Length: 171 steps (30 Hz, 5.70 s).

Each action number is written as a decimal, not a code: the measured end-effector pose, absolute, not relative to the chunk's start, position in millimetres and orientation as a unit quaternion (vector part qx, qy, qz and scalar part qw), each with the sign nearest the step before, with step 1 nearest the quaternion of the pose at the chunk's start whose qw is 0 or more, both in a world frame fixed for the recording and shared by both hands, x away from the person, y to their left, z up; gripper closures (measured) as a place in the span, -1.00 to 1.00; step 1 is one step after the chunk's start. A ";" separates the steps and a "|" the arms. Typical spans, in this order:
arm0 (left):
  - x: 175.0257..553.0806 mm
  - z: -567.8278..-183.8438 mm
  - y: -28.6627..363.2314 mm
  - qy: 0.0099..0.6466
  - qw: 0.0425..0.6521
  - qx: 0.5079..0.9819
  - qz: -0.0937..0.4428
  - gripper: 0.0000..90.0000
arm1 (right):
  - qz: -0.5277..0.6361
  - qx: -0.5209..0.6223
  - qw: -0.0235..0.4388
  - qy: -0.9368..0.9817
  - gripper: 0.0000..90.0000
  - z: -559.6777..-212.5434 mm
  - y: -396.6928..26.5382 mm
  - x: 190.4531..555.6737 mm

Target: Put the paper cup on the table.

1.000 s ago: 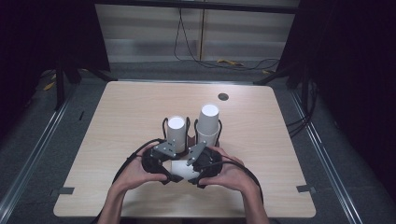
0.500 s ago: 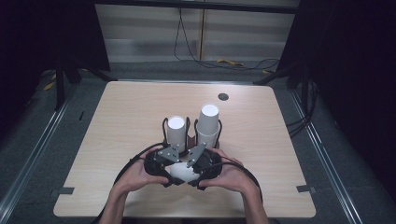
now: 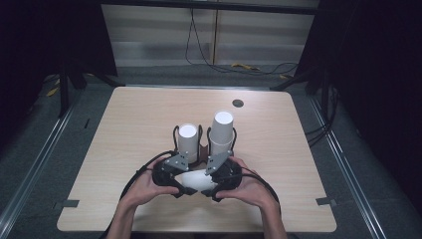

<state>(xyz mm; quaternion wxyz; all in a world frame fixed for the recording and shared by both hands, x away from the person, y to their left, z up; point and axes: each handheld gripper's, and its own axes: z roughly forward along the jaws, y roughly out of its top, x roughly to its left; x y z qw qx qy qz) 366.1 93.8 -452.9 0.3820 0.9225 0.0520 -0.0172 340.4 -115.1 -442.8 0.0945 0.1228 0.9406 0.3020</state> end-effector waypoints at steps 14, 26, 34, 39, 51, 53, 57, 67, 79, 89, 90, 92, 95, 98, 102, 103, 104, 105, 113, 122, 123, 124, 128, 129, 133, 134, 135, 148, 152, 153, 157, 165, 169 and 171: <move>358.6 -455.7 103.5 0.078 0.418 0.905 0.001 -0.26 | 0.324 0.168 0.110 0.925 -0.65 -449.2 -132.2 334.9; 356.1 -464.0 110.9 0.104 0.476 0.873 0.013 -0.27 | 0.365 0.200 0.117 0.902 -0.69 -456.5 -146.2 328.6; 353.2 -467.9 113.7 0.111 0.503 0.857 0.023 -0.27 | 0.401 0.217 0.114 0.882 -0.69 -459.6 -155.1 325.3; 350.8 -470.5 116.9 0.120 0.521 0.845 0.029 -0.27 | 0.413 0.228 0.115 0.874 -0.69 -464.1 -157.3 323.6; 345.4 -475.6 119.7 0.117 0.543 0.831 0.036 -0.28 | 0.452 0.233 0.104 0.855 -0.69 -469.4 -166.4 318.3; 345.0 -476.8 119.1 0.119 0.547 0.828 0.032 -0.28 | 0.458 0.236 0.102 0.851 -0.69 -469.8 -167.9 317.6; 344.0 -479.1 117.1 0.117 0.553 0.824 0.032 -0.28 | 0.476 0.234 0.103 0.841 -0.69 -469.2 -168.4 316.7; 339.4 -484.2 118.5 0.120 0.583 0.803 0.032 -0.28 | 0.532 0.230 0.103 0.809 -0.69 -463.4 -170.2 315.3; 335.7 -492.4 114.6 0.112 0.595 0.795 0.033 -0.28 | 0.574 0.230 0.087 0.781 -0.70 -462.4 -166.2 319.6; 335.5 -494.0 115.1 0.108 0.602 0.790 0.021 -0.28 | 0.592 0.234 0.058 0.769 -0.72 -463.4 -164.5 325.0; 335.6 -494.0 115.0 0.106 0.601 0.792 0.023 -0.28 | 0.591 0.233 0.057 0.770 -0.72 -463.6 -163.8 325.7; 335.6 -494.2 114.5 0.106 0.602 0.791 0.023 -0.28 | 0.590 0.230 0.048 0.772 -0.71 -464.6 -162.0 327.3; 335.6 -494.4 113.8 0.103 0.604 0.790 0.022 -0.28 | 0.586 0.230 0.034 0.777 -0.72 -466.4 -159.6 329.1; 336.5 -494.8 113.3 0.095 0.603 0.792 0.016 -0.28 | 0.580 0.230 0.026 0.781 -0.74 -467.4 -158.0 330.6; 336.7 -495.1 112.3 0.091 0.610 0.787 0.013 -0.28 | 0.576 0.227 0.016 0.786 -0.71 -467.5 -156.5 331.4; 336.7 -495.4 111.5 0.090 0.613 0.785 0.011 -0.28 | 0.576 0.225 0.012 0.786 -0.71 -467.5 -156.1 331.6; 337.0 -495.3 111.3 0.087 0.610 0.788 0.009 -0.28 | 0.575 0.224 0.010 0.787 -0.70 -467.4 -155.7 331.5; 337.4 -495.4 110.8 0.083 0.609 0.788 0.009 -0.29 | 0.573 0.222 0.009 0.789 -0.69 -467.3 -155.1 331.4; 339.2 -496.9 109.4 0.080 0.613 0.786 -0.002 -0.30 | 0.582 0.216 -0.005 0.784 -0.55 -463.7 -160.3 332.0; 338.9 -497.4 109.8 0.093 0.608 0.788 0.019 -0.45 | 0.577 0.210 0.013 0.789 -0.52 -458.1 -160.9 329.9; 339.3 -497.5 110.8 0.097 0.605 0.790 0.020 -0.49 | 0.578 0.212 0.015 0.788 -0.52 -456.8 -161.5 329.7; 339.5 -497.8 111.4 0.102 0.605 0.790 0.021 -0.52 | 0.579 0.212 0.017 0.787 -0.51 -455.6 -162.0 329.6; 338.8 -499.8 113.3 0.119 0.603 0.788 0.032 -0.64 | 0.575 0.219 0.026 0.788 -0.51 -451.2 -164.6 328.8; 338.3 -500.0 114.1 0.124 0.601 0.788 0.041 -0.67 | 0.574 0.221 0.028 0.788 -0.51 -450.5 -165.1 328.5; 336.7 -501.1 117.0 0.149 0.602 0.783 0.050 -0.66 | 0.568 0.232 0.041 0.788 -0.51 -448.4 -167.6 327.9; 336.5 -501.1 117.8 0.156 0.600 0.783 0.051 -0.66 | 0.567 0.235 0.042 0.788 -0.52 -447.9 -168.4 327.7; 335.9 -500.9 119.0 0.162 0.595 0.785 0.059 -0.66 | 0.566 0.236 0.046 0.789 -0.52 -447.5 -169.1 327.6; 329.0 -502.5 124.1 0.199 0.584 0.777 0.124 -0.66 | 0.555 0.267 0.070 0.785 -0.52 -445.0 -182.6 324.4; 325.3 -506.5 127.8 0.217 0.598 0.758 0.141 -0.66 | 0.553 0.275 0.078 0.783 -0.52 -444.4 -188.0 322.2; 323.8 -507.2 128.3 0.224 0.603 0.753 0.141 -0.66 | 0.552 0.278 0.082 0.782 -0.52 -443.9 -189.7 321.8; 323.4 -507.1 128.2 0.225 0.599 0.754 0.149 -0.66 | 0.552 0.289 0.088 0.777 -0.52 -441.8 -197.4 321.3; 322.4 -508.6 132.5 0.245 0.620 0.728 0.158 -0.66 | 0.546 0.307 0.111 0.772 -0.52 -437.5 -215.2 316.8; 319.5 -509.3 134.2 0.256 0.628 0.714 0.174 -0.66 | 0.543 0.324 0.126 0.764 -0.52 -435.6 -223.1 315.2; 318.8 -509.3 133.6 0.257 0.625 0.715 0.179 -0.66 | 0.538 0.334 0.135 0.762 -0.52 -434.3 -225.9 314.5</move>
